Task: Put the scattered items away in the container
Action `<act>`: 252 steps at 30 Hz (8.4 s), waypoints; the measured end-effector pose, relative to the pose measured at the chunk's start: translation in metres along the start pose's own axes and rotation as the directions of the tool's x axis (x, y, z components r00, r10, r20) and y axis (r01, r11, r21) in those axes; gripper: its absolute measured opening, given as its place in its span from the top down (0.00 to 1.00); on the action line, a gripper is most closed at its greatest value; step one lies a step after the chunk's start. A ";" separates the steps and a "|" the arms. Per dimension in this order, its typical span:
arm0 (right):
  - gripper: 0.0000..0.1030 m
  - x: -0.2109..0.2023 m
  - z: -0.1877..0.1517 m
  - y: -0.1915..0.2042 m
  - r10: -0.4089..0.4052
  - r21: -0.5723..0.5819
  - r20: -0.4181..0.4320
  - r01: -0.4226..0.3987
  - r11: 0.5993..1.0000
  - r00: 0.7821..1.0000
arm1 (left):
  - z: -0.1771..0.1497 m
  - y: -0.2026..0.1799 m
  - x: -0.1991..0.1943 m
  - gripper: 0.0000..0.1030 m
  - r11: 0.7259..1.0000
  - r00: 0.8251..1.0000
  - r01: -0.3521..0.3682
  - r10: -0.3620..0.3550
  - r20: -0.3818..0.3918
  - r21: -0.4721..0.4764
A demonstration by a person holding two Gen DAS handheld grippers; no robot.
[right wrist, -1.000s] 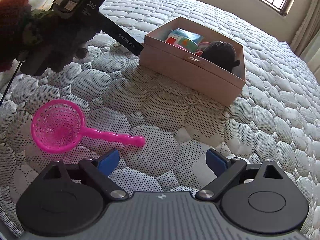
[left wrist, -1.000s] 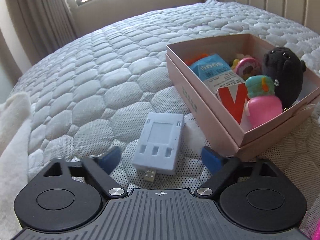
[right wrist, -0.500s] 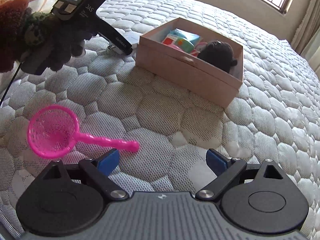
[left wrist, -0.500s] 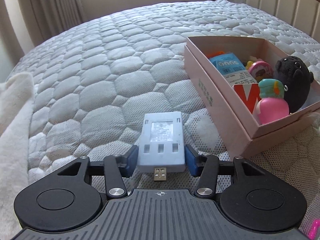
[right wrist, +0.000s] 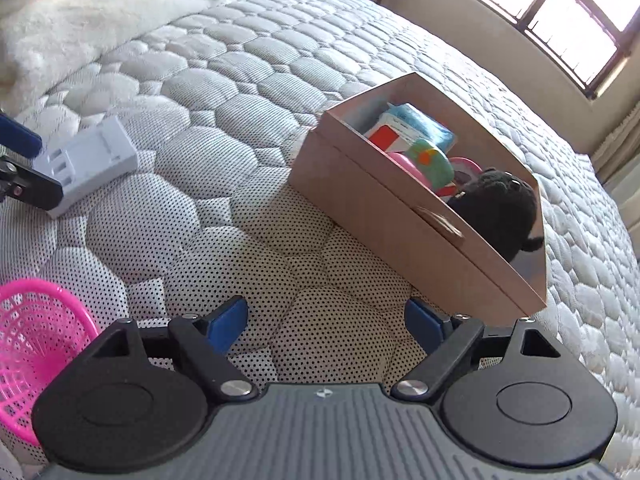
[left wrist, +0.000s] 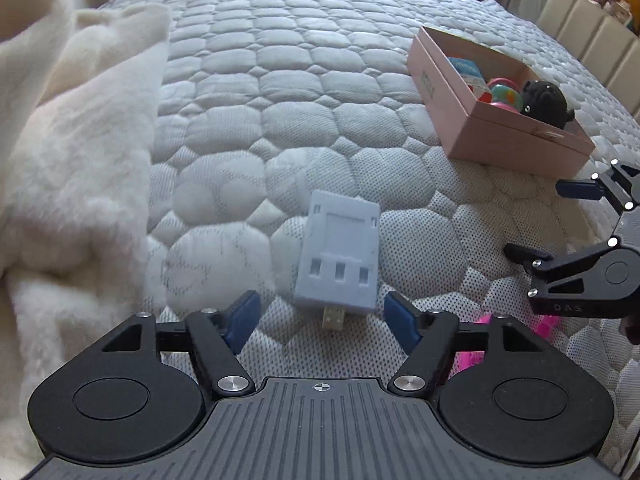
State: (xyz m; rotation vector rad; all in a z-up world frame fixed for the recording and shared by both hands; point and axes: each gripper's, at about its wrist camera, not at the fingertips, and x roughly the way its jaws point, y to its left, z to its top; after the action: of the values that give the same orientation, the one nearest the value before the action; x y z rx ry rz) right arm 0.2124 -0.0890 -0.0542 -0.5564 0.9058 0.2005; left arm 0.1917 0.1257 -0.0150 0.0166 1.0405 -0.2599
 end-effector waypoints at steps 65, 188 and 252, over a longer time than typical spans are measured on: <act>0.19 -0.135 -0.111 -0.051 0.104 0.394 -0.012 -0.091 0.914 0.995 | 0.026 -0.063 0.053 0.23 0.967 0.973 -0.229 0.229 0.014 0.113; 0.24 0.028 0.031 -0.255 0.105 0.630 0.091 -0.139 0.764 0.990 | 0.126 -0.146 0.088 0.01 0.967 0.970 0.229 -0.236 0.058 0.108; 0.00 0.010 -0.175 -0.124 -0.031 0.492 0.268 -0.109 0.864 0.963 | -0.037 -0.190 0.085 0.00 0.991 0.930 -0.134 0.120 0.348 0.016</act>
State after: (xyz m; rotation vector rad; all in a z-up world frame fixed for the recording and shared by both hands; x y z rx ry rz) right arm 0.1471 -0.2879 -0.1015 -0.0176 0.6668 0.0659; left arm 0.1590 -0.0706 -0.0851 0.0715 0.6789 -0.1578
